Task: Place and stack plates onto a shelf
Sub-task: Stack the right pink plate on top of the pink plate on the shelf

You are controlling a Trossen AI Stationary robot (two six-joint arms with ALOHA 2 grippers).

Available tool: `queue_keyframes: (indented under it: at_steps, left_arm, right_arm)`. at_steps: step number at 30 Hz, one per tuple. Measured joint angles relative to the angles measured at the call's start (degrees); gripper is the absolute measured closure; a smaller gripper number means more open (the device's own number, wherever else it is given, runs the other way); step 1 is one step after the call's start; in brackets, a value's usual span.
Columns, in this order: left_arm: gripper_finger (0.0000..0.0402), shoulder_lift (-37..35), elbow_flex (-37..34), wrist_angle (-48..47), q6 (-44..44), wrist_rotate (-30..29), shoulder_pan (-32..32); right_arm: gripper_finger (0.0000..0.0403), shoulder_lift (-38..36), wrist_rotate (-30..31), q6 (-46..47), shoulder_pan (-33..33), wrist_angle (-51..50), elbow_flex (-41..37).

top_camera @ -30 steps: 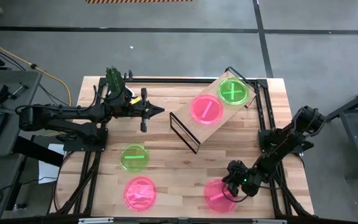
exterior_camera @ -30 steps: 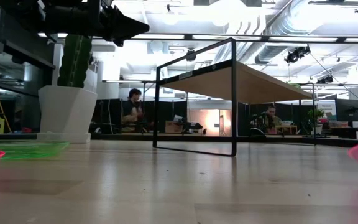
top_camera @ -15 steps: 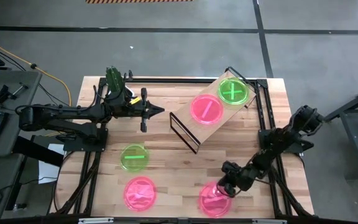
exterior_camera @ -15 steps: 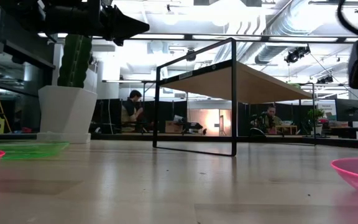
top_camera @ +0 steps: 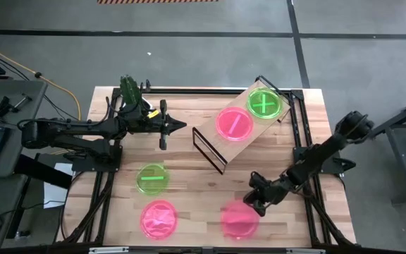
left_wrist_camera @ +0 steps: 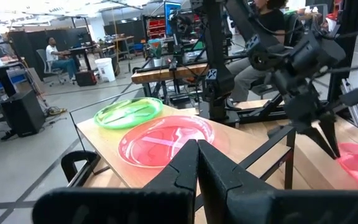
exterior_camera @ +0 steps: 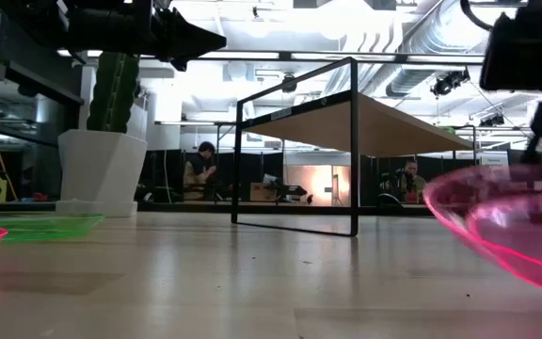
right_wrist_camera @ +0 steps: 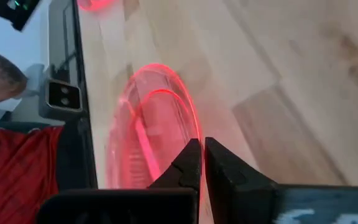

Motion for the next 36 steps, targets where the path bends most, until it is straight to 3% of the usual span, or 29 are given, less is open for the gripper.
queue_keyframes:
  at_steps: [19, 28, 36]
  left_arm:
    - [0.0401, 0.0, -0.02, -0.19, -0.02, 0.0, 0.0]
    - [0.0401, 0.0, -0.02, -0.16, 0.0, 0.0, 0.02]
    - [0.0401, 0.0, -0.02, -0.15, -0.02, 0.0, 0.01]
  right_arm:
    - [0.0403, -17.57, 12.16, -11.01, -0.24, -9.99, 0.0]
    - [0.0403, -26.49, 18.73, -28.26, -3.28, -1.83, 0.0]
    - [0.0403, -35.94, 31.7, -48.13, -11.06, 4.95, 0.0]
